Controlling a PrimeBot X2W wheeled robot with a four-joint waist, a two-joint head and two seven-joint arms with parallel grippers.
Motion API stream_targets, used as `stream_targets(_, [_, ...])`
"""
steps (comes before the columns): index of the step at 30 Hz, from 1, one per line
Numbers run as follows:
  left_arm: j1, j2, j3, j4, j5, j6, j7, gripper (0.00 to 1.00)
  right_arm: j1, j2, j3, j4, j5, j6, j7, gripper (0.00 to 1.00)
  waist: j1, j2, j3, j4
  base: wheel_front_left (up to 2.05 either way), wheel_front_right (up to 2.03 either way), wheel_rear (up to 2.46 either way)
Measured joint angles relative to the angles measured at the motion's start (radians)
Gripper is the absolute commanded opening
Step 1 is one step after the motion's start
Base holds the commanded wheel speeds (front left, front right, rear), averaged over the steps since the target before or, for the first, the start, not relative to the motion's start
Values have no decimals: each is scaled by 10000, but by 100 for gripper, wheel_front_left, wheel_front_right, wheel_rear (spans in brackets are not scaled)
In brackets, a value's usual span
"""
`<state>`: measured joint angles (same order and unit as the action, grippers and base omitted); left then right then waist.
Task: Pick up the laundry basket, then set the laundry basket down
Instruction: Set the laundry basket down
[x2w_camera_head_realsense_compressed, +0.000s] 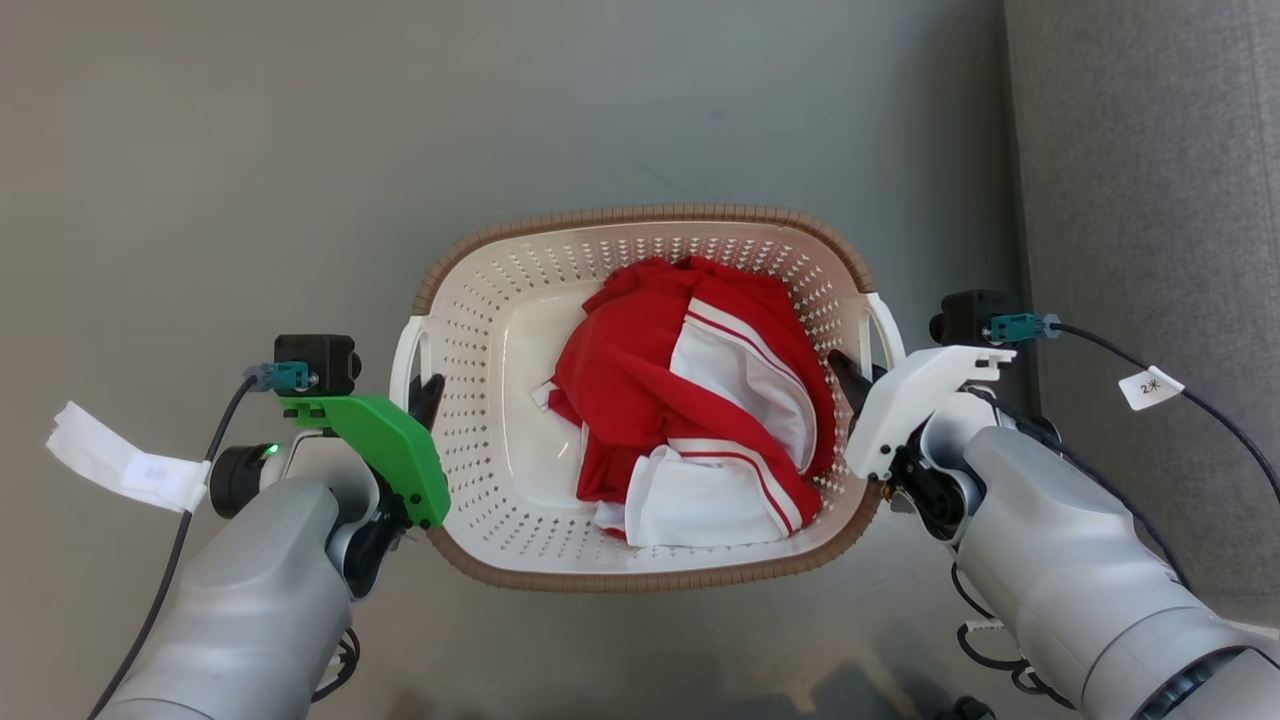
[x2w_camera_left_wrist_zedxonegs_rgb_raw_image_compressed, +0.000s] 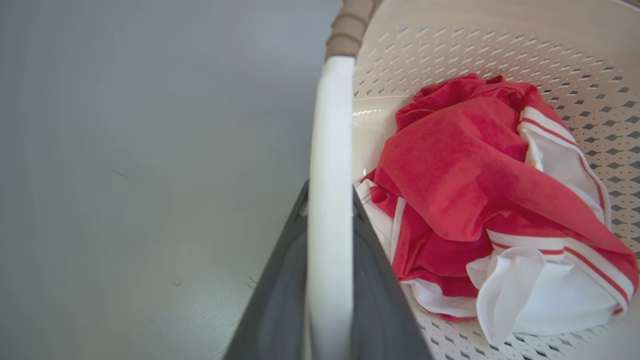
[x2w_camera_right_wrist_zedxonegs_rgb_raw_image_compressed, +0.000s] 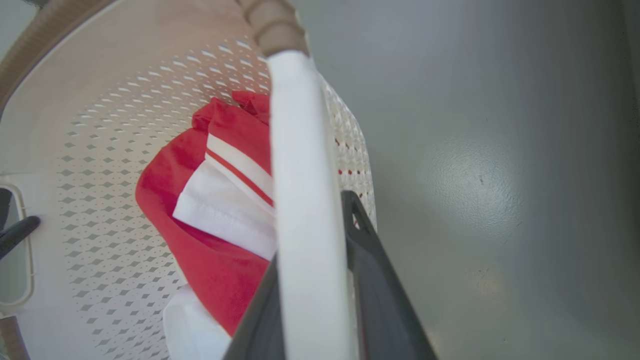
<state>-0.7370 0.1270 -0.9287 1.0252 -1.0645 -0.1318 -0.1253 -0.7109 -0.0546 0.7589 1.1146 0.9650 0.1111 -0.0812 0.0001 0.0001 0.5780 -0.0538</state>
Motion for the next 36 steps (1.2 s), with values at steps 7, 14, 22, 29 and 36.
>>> stream_targets(7, [-29,2,-15,-50,19,0,-499,0,-1,-13,40,-19,-4,13,-617,0,0,0,497,-13,0,0,0])
stream_targets(14, [-382,54,109,-44,19,0,-888,0,-315,15,61,-50,-71,17,-1243,0,0,0,1008,-1,0,0,0])
stream_targets(22, [-685,146,146,-31,27,-2,-1057,0,-685,48,125,-61,-247,17,-1419,0,0,0,1681,12,0,0,0])
stream_targets(29, [-913,148,130,-27,35,-2,-1151,0,-929,50,94,0,-345,17,-1547,0,0,0,2176,14,0,0,0])
stream_targets(36, [-1050,146,84,-21,232,-2,-1223,0,-992,46,-36,-8,-345,17,-1572,0,-1,0,2446,1,0,0,0])
